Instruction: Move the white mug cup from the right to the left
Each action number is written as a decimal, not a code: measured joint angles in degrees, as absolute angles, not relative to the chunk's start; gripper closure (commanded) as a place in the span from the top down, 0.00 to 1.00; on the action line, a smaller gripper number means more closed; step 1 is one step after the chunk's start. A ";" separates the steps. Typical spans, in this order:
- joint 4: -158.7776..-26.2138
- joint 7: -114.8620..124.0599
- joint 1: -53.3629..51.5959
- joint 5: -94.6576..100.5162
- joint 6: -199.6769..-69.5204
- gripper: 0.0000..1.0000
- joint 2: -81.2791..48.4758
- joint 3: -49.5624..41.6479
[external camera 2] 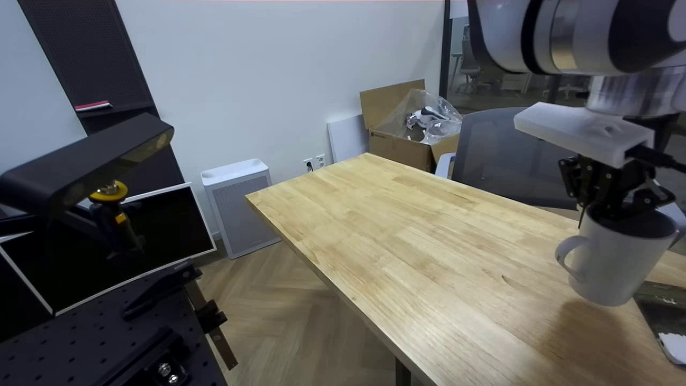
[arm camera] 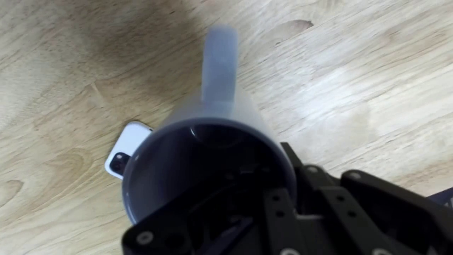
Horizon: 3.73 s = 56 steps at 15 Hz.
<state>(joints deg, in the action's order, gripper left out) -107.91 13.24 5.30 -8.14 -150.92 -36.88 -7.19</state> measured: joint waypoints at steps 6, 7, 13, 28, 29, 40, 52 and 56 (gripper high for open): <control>-107.90 13.24 2.02 -8.13 -150.41 0.02 -35.81 -5.02; -107.90 13.24 1.57 -8.13 -150.22 0.02 -35.72 -4.74; -108.32 13.24 -0.86 -7.99 -149.89 0.02 -35.75 -3.48; -111.54 13.52 -4.92 -5.92 -152.01 0.02 -38.38 -3.80; -111.59 13.64 -5.13 -5.69 -152.05 0.35 -38.38 -3.94; -112.18 17.40 -9.44 -2.44 -154.65 1.00 -38.65 -8.06; -112.27 26.17 -17.04 2.53 -154.65 1.00 -38.33 -15.24; -112.09 28.11 -17.95 3.46 -153.94 1.00 -36.90 -16.57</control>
